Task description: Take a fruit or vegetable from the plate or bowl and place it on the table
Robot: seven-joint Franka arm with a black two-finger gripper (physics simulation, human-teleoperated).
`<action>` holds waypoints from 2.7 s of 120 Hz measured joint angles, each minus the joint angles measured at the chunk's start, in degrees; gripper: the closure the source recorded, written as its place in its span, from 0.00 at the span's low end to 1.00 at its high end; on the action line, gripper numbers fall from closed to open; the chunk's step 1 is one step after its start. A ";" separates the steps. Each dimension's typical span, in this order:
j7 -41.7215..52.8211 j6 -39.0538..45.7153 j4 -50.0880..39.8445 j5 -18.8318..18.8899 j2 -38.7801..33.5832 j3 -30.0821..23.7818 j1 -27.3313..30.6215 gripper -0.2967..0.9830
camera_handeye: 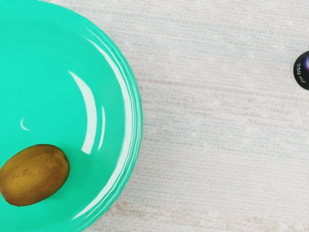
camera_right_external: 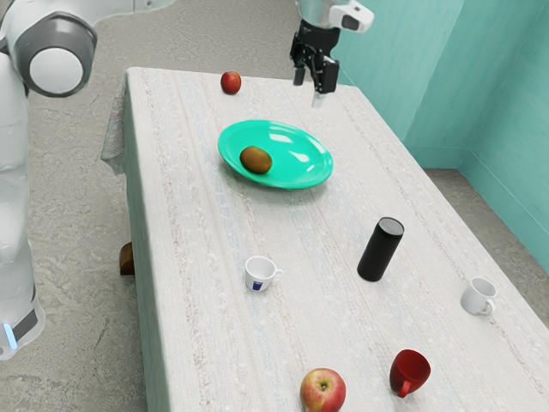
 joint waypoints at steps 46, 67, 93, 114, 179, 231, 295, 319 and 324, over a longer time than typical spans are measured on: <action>-0.08 2.81 5.79 -0.27 -0.40 -0.09 0.23 0.23; -0.05 -2.38 13.22 0.10 -4.70 -0.81 -0.55 0.23; 1.97 -7.79 9.46 -3.74 1.81 0.89 5.05 0.23; 3.58 -9.70 9.21 -4.89 2.58 0.91 7.92 0.23; 17.99 8.61 -23.27 -1.85 -6.79 6.36 9.45 0.23; 33.57 12.33 -26.21 0.32 -6.35 6.65 7.50 0.23; 46.45 11.16 -26.44 0.14 -3.90 6.57 10.11 0.23; 49.89 12.09 -26.88 -0.42 -3.08 6.11 11.32 0.23; 51.04 12.43 -26.85 -0.68 -2.81 6.09 11.42 0.23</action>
